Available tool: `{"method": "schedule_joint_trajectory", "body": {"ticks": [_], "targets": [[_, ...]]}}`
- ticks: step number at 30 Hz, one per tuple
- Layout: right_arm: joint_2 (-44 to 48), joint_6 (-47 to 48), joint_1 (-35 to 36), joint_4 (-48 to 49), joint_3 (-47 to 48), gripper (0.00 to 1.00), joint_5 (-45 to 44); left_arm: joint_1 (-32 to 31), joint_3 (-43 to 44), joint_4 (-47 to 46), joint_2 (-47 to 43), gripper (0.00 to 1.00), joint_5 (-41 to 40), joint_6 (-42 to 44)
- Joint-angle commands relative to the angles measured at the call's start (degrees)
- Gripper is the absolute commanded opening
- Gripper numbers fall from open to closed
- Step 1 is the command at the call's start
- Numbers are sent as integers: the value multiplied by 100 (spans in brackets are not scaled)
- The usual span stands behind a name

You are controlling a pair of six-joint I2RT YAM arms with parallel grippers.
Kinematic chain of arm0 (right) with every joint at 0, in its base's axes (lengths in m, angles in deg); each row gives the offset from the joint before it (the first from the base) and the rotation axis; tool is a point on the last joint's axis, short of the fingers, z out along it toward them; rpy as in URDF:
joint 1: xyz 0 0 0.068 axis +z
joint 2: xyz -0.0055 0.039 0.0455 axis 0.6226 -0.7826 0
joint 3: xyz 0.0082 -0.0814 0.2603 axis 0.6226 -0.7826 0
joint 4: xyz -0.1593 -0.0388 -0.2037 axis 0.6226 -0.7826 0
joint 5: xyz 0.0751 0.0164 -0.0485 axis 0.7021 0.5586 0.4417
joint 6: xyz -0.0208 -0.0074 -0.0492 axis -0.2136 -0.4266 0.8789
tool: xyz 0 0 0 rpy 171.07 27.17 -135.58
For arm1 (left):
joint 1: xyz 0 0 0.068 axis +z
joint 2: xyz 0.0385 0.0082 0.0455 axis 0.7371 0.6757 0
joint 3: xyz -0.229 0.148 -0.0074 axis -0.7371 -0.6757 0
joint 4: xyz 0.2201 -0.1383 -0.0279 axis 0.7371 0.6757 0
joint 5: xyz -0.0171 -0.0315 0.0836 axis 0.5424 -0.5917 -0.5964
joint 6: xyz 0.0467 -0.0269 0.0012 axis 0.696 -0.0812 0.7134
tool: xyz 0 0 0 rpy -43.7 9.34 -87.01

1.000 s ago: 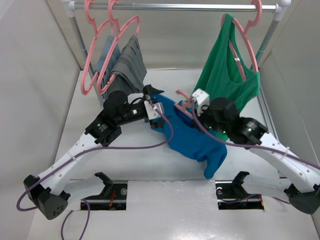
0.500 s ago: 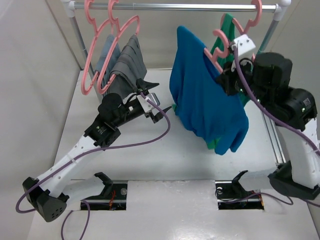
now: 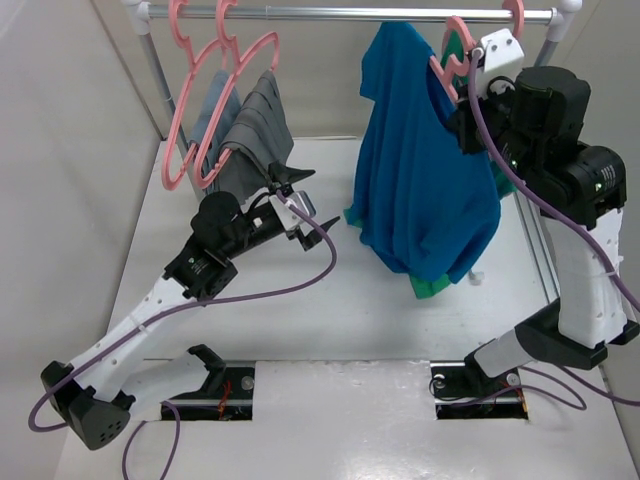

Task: Place the t-shirt on the hanger
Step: Hang the hanger with tshirt onto the clothesline

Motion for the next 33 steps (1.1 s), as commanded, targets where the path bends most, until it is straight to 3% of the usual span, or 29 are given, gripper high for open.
{"method": "schedule_joint_trajectory", "body": {"ticks": [1, 9, 22, 33], "targets": [[140, 102, -226, 1330, 159, 0, -313, 2, -54, -137, -211, 100, 38, -1], [9, -99, -605, 2130, -475, 0, -498, 2, -221, -136, -378, 100, -68, 0], [-45, -865, -1167, 2991, -1608, 0, 345, 2, -379, -136, -484, 100, -243, 53], [-220, -1032, -1229, 3142, -1294, 0, 636, 2, -379, -136, -484, 100, -243, 53]]}}
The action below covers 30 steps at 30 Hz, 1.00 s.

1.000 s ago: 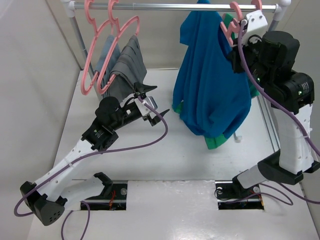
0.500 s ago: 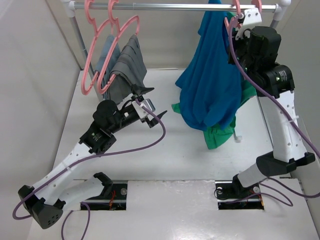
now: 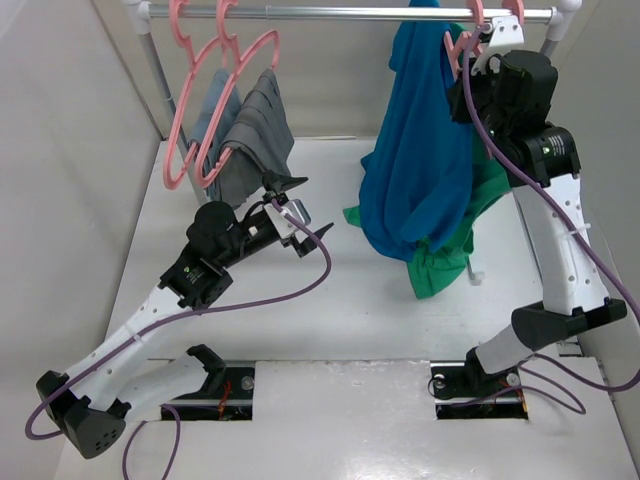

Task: Place the t-shirt on the hanger
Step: Hang the hanger with tshirt onto the clothesline

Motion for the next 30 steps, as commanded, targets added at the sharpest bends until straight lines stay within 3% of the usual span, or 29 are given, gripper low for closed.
{"method": "schedule_joint_trajectory", "body": {"ticks": [1, 5, 10, 13, 19, 23, 24, 26, 27, 30], "targets": [[-78, -140, -27, 696, 449, 0, 131, 2, -14, -219, -127, 100, -42, 2], [-184, -140, -27, 424, 442, 0, 139, 2, -67, -219, -180, 100, -42, 2], [517, -140, -27, 888, -830, 50, 465, 2, -120, -219, -180, 100, -95, 2], [808, -140, 25, 1099, -1315, 63, 570, 2, -120, -219, -180, 100, -95, 2], [1520, 404, 403, 1285, -1764, 73, 247, 2, -120, -219, -128, 100, 19, 2], [1828, 853, 903, 1285, -1765, 84, -262, 2, -120, -219, -127, 100, 19, 2], [1915, 949, 1148, 1285, -1765, 91, -404, 2, -120, -219, -127, 100, 72, 2], [1995, 1274, 1413, 1285, -1704, 93, -746, 2, -120, -219, -127, 100, 72, 2], [2056, 1728, 1927, 1406, -1599, 95, -896, 2, -120, -167, -127, 100, 124, 2], [2127, 1916, 2212, 1468, -1598, 95, -732, 2, -120, -167, -127, 100, 125, 2]]}}
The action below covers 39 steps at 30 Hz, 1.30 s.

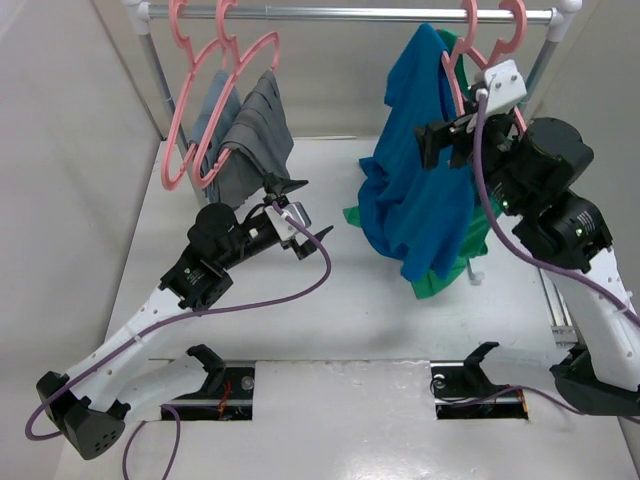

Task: Place the t-shirt on the hanger
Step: Hang the hanger with tshirt onto the clothesline

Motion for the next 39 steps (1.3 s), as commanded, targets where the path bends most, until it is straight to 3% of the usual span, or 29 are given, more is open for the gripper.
{"method": "schedule_joint_trajectory", "body": {"ticks": [1, 9, 15, 22, 29, 39], "targets": [[156, 723, 487, 501, 70, 95, -12, 2, -17, -175, -86, 100, 105, -9], [156, 997, 1216, 501, -1151, 97, 1219, 2, -350, -114, -86, 100, -483, -132], [270, 594, 1437, 1063, -2461, 97, 1001, 2, -526, -61, -86, 100, -589, -79], [376, 347, 1542, 1082, -3069, 97, 657, 2, -641, -8, -138, 100, -747, -26], [376, 31, 2254, 844, -3621, 98, 227, 2, -694, -8, -139, 100, -800, 79], [604, -875, 2307, 1319, -5501, 99, 419, 2, -1071, -69, -139, 100, -1160, -26]]}}
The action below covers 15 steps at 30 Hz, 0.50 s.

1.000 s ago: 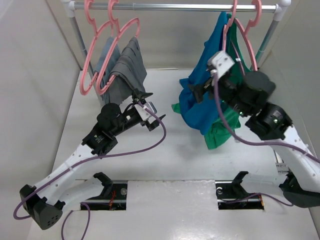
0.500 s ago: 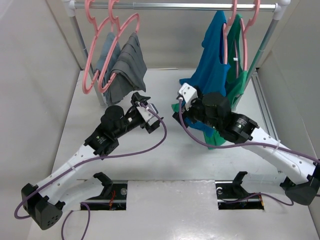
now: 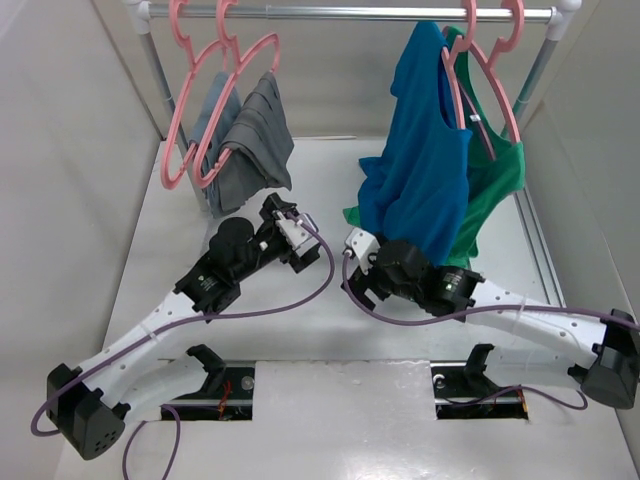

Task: Place the t-shirt on the hanger
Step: Hang the hanger with tshirt onto the clothesline

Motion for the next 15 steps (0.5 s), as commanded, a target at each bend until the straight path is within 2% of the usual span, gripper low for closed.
{"method": "schedule_joint_trajectory", "body": {"ticks": [1, 5, 9, 15], "targets": [[154, -617, 18, 481, -386, 99, 44, 2, -210, -240, -180, 100, -290, -137], [154, -1127, 71, 482, -878, 99, 97, 2, -667, -363, -285, 100, -1096, -725], [575, -1707, 71, 780, -1528, 99, -140, 212, -1474, -522, -470, 100, -1906, -1359], [1278, -2664, 71, 728, -2451, 99, -421, 616, -2179, -574, -734, 100, -2339, -1526]]}}
